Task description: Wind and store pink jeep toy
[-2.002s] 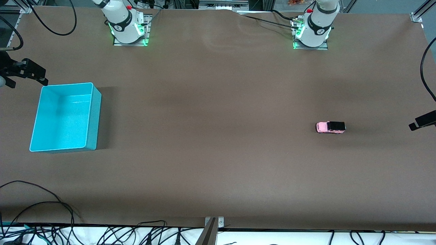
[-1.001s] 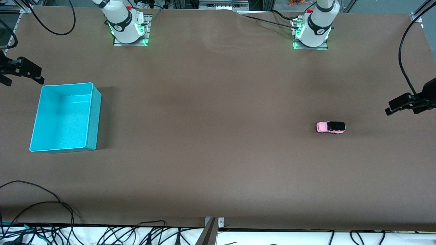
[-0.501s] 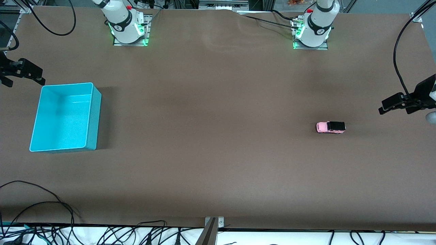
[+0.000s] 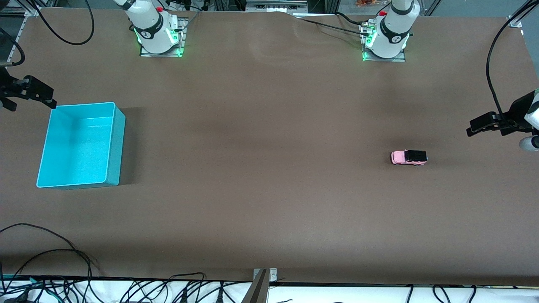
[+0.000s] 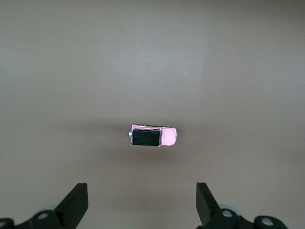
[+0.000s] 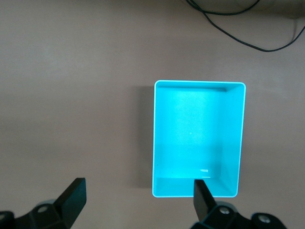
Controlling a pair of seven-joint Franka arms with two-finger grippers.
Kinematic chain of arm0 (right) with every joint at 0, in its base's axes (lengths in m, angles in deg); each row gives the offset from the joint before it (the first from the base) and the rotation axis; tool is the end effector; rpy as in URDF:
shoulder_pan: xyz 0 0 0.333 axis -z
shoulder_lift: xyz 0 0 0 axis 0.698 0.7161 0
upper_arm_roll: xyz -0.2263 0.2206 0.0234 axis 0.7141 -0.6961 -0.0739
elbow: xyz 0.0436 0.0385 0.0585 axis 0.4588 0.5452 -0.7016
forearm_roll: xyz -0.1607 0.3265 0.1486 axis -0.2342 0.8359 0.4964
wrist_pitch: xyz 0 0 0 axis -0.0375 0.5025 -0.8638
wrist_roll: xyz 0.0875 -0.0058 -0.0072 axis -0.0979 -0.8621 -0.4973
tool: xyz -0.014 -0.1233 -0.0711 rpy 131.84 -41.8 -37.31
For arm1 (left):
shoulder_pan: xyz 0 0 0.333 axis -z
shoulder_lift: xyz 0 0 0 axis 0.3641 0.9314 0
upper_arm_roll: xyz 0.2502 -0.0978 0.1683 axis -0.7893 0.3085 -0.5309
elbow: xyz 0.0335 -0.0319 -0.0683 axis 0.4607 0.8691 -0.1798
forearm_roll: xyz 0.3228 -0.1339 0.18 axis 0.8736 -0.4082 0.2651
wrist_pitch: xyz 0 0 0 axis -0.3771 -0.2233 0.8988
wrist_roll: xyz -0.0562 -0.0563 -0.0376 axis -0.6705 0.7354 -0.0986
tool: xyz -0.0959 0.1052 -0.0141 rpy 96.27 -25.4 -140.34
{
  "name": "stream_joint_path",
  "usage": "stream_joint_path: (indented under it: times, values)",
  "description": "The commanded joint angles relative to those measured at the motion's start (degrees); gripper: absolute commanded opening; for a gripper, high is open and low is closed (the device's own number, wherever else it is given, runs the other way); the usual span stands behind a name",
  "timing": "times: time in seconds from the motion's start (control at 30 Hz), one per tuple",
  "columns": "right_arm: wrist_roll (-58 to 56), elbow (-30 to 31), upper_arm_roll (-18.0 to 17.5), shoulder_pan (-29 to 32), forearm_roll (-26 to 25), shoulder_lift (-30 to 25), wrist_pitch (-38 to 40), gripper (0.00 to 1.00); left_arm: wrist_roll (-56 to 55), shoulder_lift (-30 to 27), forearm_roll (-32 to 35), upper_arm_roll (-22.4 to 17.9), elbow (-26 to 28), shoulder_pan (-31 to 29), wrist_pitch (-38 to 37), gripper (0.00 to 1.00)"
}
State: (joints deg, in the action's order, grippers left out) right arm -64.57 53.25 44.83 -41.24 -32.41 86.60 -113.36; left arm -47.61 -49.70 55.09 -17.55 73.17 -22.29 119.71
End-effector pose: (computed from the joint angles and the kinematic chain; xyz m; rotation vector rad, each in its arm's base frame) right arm 0.5660 -0.0360 0.5757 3.0982 0.1610 0.0451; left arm 0.5973 0.0554 0.5132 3.0978 0.0872 -0.0734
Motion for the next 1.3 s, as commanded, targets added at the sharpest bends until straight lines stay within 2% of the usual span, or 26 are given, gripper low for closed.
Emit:
stream_joint_path:
  times: [0.0, 1.27]
  values:
    - [0.54, -1.36, -0.21, -0.04, -0.51, 0.57, 0.32, 1.0, 0.88, -1.47, 1.36, 0.82, 2.09, 0.15, -0.3, 1.0]
    - [0.54, -1.36, -0.3, -0.57, -0.6, 0.57, 0.41, 1.0, 0.8, -0.95, 1.36, 1.08, 2.18, -0.46, -1.45, 1.0]
